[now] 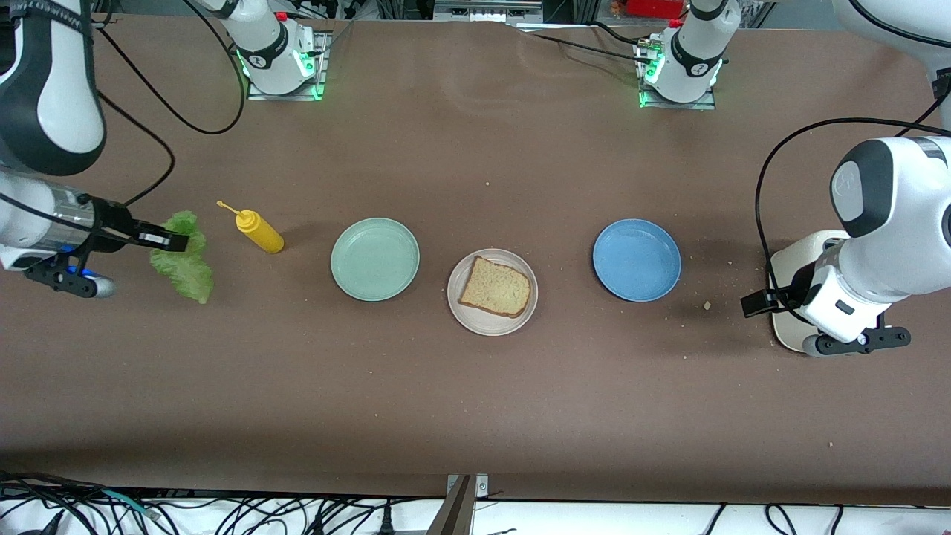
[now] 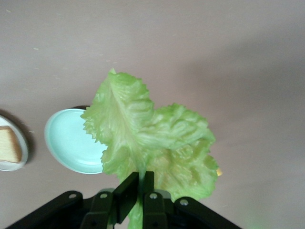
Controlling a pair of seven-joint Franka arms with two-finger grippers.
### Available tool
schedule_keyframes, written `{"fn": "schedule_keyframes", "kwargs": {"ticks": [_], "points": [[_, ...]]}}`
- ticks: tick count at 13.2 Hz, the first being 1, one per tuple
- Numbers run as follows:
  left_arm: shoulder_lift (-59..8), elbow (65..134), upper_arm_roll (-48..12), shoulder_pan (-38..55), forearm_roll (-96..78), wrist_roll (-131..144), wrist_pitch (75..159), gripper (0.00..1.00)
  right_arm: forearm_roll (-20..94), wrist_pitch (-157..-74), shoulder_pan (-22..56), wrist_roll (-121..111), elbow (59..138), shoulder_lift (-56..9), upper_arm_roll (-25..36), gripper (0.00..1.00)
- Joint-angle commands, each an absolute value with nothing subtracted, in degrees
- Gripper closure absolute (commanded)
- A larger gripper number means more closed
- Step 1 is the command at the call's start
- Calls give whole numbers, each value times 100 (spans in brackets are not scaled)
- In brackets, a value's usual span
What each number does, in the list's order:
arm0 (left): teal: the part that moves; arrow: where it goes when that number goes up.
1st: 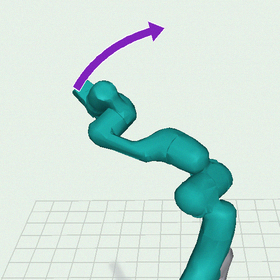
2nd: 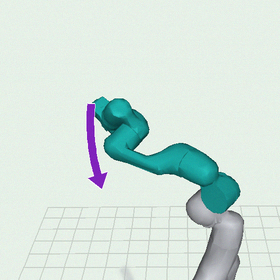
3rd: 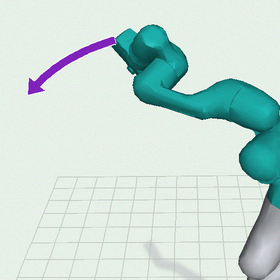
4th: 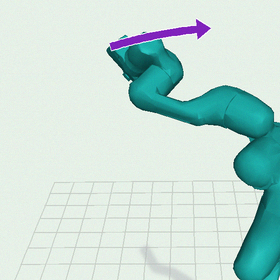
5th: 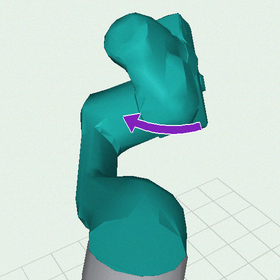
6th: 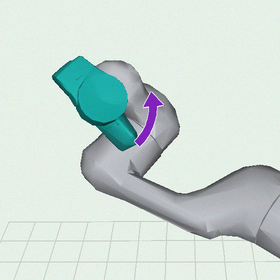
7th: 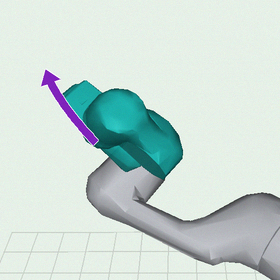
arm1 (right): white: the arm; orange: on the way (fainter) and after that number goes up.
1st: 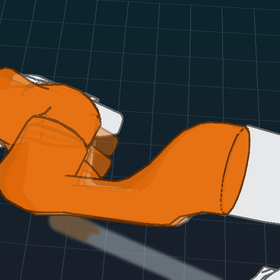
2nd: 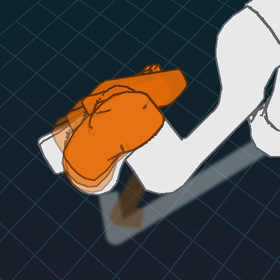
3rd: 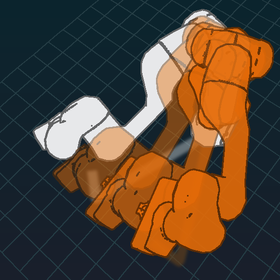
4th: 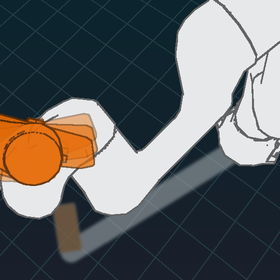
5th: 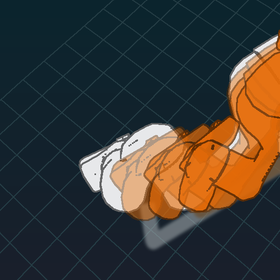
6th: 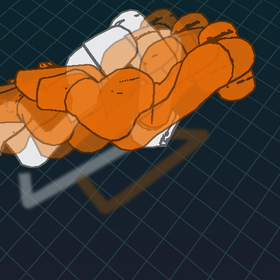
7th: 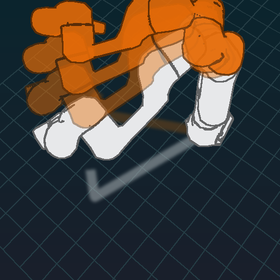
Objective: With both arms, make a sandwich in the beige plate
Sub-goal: 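Carry the lettuce leaf onto the bread on the beige plate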
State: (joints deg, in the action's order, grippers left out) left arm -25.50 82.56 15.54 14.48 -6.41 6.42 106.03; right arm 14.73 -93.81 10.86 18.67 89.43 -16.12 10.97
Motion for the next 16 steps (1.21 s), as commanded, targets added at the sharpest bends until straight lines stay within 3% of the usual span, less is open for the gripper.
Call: {"fn": "schedule_keyframes", "kwargs": {"ticks": [1,4,8,13,16], "points": [[-2549,8271,1591,1494,-712,686,10661,0,1573,-9780,1195,3264,8833,-1538,539,100],[-2549,8271,1591,1494,-712,686,10661,0,1547,-10938,1615,5153,8842,-1783,-95,100],[-2549,8271,1591,1485,-712,686,10661,0,1547,-12396,2301,7254,8763,-2327,-412,100],[-2549,8271,1591,1494,-712,686,10652,0,1485,-13832,3241,9884,7482,-4031,-510,100],[-2549,8271,1591,1485,-712,686,10661,0,1485,-14335,3629,10291,7444,-4578,-510,100]]}}
